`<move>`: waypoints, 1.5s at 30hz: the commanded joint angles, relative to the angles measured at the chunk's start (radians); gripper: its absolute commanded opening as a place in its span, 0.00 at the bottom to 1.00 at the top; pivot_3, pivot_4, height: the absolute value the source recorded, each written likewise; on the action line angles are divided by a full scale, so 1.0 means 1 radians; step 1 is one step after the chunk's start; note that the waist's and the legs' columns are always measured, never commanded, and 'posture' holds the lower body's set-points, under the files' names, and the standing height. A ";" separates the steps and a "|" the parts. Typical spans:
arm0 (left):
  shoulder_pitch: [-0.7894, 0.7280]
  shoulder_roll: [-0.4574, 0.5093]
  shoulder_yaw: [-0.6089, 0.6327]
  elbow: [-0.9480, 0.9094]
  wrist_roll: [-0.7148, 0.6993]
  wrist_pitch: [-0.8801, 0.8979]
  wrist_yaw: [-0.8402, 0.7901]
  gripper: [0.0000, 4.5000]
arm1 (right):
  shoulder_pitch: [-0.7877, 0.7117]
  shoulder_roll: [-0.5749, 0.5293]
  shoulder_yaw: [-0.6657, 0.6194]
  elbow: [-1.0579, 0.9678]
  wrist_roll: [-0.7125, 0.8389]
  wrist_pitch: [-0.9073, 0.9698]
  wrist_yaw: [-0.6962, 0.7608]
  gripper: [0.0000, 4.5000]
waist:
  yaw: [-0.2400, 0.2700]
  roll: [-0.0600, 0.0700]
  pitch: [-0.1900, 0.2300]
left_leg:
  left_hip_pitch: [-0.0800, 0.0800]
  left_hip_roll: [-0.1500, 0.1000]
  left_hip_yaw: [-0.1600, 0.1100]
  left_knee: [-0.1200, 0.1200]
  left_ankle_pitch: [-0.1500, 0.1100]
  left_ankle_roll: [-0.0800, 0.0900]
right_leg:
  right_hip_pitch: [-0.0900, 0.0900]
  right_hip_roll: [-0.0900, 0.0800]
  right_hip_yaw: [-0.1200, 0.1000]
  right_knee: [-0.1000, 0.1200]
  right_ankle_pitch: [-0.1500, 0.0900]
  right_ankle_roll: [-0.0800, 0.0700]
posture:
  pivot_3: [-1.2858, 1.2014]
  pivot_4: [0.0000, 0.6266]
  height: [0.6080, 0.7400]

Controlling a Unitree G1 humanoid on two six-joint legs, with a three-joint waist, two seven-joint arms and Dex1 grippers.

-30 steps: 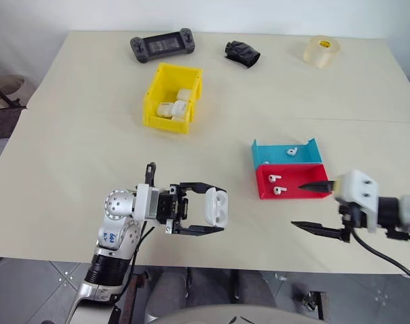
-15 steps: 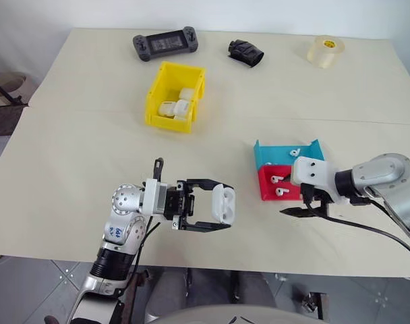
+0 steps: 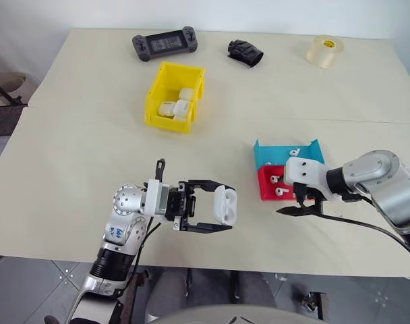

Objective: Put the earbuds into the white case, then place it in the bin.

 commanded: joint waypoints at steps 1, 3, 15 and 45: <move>0.000 0.001 -0.001 -0.034 -0.006 -0.013 0.007 0.63 | -0.018 0.010 0.011 -0.008 -0.025 -0.014 0.012 1.00 | 0.000 0.000 0.000 | 0.000 0.000 0.000 0.000 0.000 0.000 | 0.000 0.000 0.000 0.000 0.000 0.000 | 0.52 0.24 1.00; 0.001 0.001 -0.001 -0.034 -0.006 -0.014 0.007 0.63 | -0.023 0.015 0.015 -0.004 -0.035 -0.019 0.015 0.91 | 0.000 0.000 0.000 | 0.000 0.000 0.000 0.000 0.000 0.000 | 0.000 0.000 0.000 0.000 0.000 0.000 | 0.52 0.24 1.00; 0.007 0.006 0.000 -0.041 -0.004 -0.018 0.013 0.63 | -0.029 0.026 0.021 0.007 -0.062 -0.036 0.040 0.02 | 0.000 0.000 0.000 | 0.000 0.000 0.000 0.000 0.000 0.000 | 0.000 0.000 0.000 0.000 0.000 0.000 | 0.52 0.24 1.00; -0.001 0.016 0.007 -0.040 -0.005 -0.016 0.031 0.63 | -0.121 0.061 -0.037 0.030 -0.015 -0.007 0.043 0.99 | -0.001 0.000 0.000 | 0.000 0.000 0.000 -0.001 0.000 -0.001 | 0.000 0.000 -0.001 -0.001 0.000 0.000 | 0.52 0.24 1.00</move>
